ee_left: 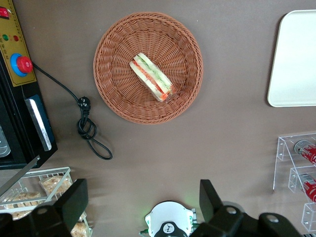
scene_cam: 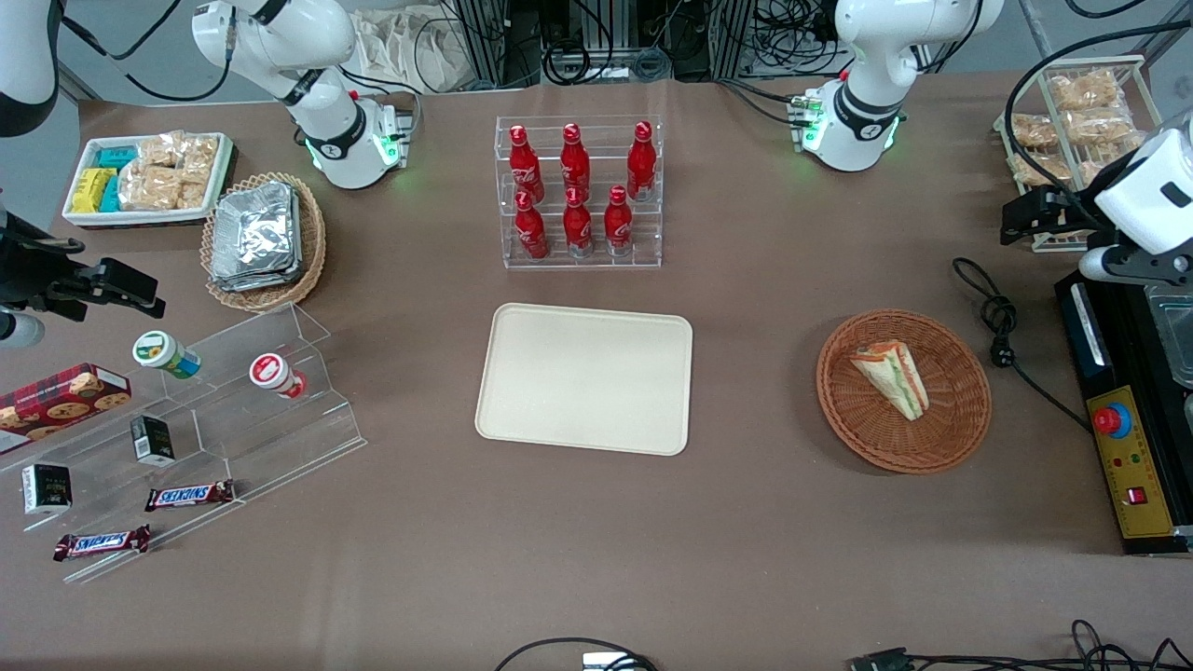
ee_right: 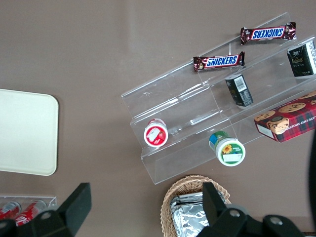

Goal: Place sandwich from basket to tray

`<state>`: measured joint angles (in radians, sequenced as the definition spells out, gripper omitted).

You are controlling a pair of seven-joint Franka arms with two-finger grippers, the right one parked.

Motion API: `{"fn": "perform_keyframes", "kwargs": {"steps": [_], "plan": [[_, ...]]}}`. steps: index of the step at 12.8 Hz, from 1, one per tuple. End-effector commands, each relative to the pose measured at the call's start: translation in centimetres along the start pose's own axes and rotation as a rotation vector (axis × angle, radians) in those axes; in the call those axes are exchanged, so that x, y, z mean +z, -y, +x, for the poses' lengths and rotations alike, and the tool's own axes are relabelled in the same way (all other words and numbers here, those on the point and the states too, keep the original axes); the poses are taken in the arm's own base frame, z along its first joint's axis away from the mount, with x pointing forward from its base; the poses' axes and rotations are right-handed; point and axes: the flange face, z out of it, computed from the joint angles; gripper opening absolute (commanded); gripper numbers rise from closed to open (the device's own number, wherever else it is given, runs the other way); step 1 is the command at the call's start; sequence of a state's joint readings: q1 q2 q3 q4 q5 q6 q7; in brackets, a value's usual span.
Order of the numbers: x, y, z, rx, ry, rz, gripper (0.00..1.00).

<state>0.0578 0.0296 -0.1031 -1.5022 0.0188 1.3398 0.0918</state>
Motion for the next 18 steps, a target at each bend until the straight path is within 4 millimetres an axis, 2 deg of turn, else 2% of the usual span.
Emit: {"fn": "perform_keyframes", "kwargs": {"steps": [1,8,14,18], "plan": [[-0.5,0.0,0.0,0.007,0.001,0.013,1.0],[-0.5,0.0,0.1,0.005,0.001,0.014,1.0],[0.9,0.2,0.3,-0.005,0.053,0.0,1.0],[4.4,0.7,3.3,-0.005,0.094,-0.002,1.0]]}}
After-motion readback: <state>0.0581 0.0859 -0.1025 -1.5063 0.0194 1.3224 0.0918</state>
